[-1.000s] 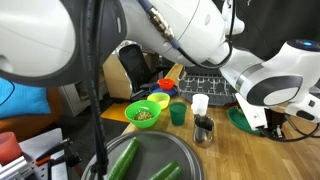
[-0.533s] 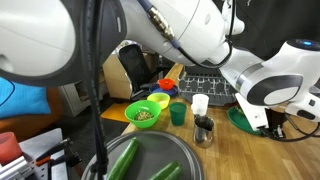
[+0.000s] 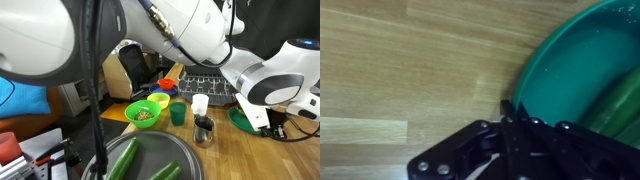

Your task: Pick up one vegetable and put it on the green plate

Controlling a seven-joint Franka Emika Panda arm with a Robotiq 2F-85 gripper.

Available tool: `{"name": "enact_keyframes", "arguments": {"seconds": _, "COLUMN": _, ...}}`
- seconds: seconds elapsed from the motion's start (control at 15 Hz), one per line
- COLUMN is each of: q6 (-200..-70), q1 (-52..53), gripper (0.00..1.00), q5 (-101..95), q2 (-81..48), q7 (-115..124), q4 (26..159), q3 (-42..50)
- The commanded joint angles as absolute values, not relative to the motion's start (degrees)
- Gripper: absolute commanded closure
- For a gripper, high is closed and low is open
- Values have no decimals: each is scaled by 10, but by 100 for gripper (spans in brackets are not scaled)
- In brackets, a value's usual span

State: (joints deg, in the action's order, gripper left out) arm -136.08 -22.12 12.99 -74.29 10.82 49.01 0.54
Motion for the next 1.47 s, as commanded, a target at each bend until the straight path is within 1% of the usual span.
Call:
{"name": "enact_keyframes", "arguments": {"seconds": 0.0, "q6": -1343, "q1": -223, "gripper": 99, "q5": 121, "q2": -734, "q7": 94, "q4": 498, "q3": 12}}
{"name": "enact_keyframes", "arguments": {"seconds": 0.4, "q6": -1353, "q1": -223, "gripper": 99, "q5": 125, "q2": -723, "q7": 77, "q4": 507, "q3": 15}}
{"name": "enact_keyframes", "arguments": {"seconds": 0.93, "q6": -1381, "q1": -245, "gripper": 99, "q5": 151, "q2": -713, "q7": 8, "q4": 526, "q3": -26}}
{"name": "enact_keyframes", "arguments": {"seconds": 1.4, "q6": -1395, "q1": -294, "gripper": 99, "q5": 180, "q2": -711, "q7": -52, "q4": 542, "q3": -76}}
